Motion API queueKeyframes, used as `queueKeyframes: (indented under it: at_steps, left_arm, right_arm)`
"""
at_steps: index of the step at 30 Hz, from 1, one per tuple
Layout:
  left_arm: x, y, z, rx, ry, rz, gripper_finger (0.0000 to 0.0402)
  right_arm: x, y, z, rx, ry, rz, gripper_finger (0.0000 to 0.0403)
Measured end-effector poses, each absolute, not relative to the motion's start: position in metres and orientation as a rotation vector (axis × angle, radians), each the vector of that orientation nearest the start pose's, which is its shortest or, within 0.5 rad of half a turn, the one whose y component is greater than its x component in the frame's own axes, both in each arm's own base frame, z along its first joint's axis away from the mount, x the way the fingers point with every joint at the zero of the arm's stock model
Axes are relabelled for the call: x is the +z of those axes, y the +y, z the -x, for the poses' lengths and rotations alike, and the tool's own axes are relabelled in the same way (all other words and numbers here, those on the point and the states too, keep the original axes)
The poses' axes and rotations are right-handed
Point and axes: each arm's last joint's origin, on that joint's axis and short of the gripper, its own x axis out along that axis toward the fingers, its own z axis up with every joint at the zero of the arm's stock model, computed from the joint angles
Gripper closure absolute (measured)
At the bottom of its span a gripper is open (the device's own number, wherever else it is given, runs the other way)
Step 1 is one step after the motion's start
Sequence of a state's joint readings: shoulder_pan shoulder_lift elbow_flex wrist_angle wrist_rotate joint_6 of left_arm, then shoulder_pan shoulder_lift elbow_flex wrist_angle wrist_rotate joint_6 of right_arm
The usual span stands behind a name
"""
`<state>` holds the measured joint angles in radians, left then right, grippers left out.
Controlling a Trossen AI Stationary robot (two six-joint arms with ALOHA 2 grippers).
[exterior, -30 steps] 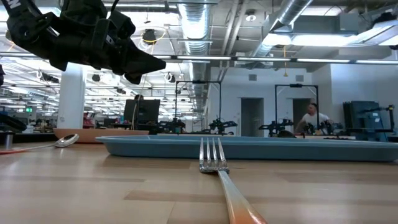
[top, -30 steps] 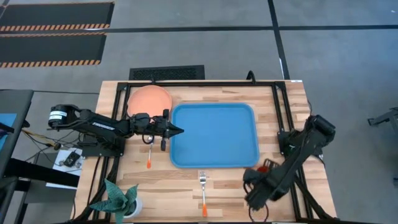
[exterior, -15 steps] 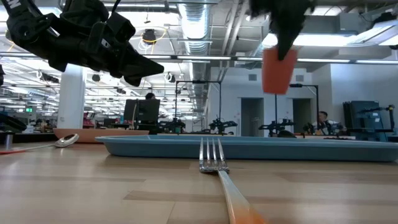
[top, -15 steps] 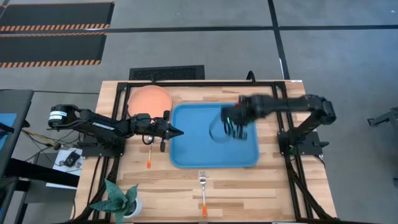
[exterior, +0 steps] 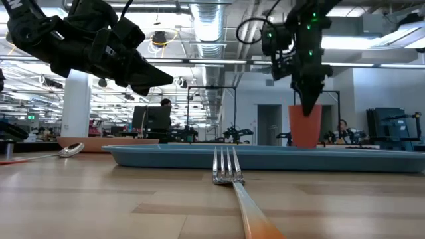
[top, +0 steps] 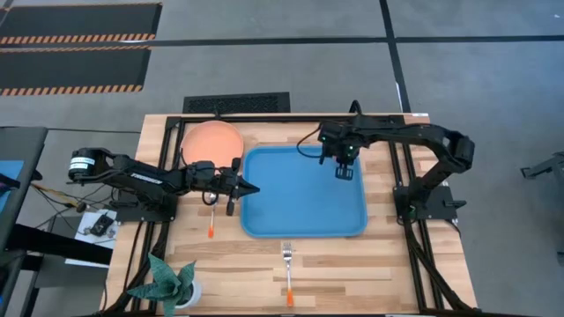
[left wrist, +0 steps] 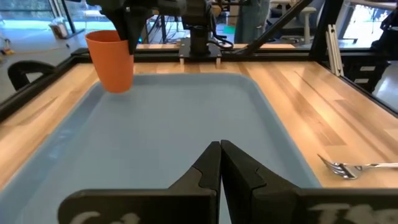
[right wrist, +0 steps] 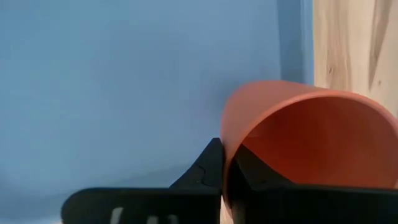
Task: Pick and place plate/cup/fork/spoon on tray
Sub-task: Put the orange cup on the blue tray
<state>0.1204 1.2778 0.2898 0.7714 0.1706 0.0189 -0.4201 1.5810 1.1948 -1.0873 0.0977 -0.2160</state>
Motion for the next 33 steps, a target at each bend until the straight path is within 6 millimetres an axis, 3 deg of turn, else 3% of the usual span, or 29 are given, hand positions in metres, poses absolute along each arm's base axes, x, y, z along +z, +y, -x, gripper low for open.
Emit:
queueKeyframes:
  at_steps: [9, 20, 33]
  left_arm:
    - [0.164, 0.022, -0.222, -0.05, 0.213, 0.021, 0.0401]
    - [0.164, 0.022, -0.222, -0.047, 0.211, 0.017, 0.0401]
    - [0.164, 0.023, -0.222, -0.047, 0.211, 0.016, 0.0401]
  right_arm:
    - [0.219, -0.136, -0.244, -0.256, 1.478, -0.166, 0.0387]
    - [0.218, -0.137, -0.245, -0.218, 1.465, -0.212, 0.0381]
    - [0.217, -0.137, -0.246, -0.238, 1.458, -0.226, 0.0317]
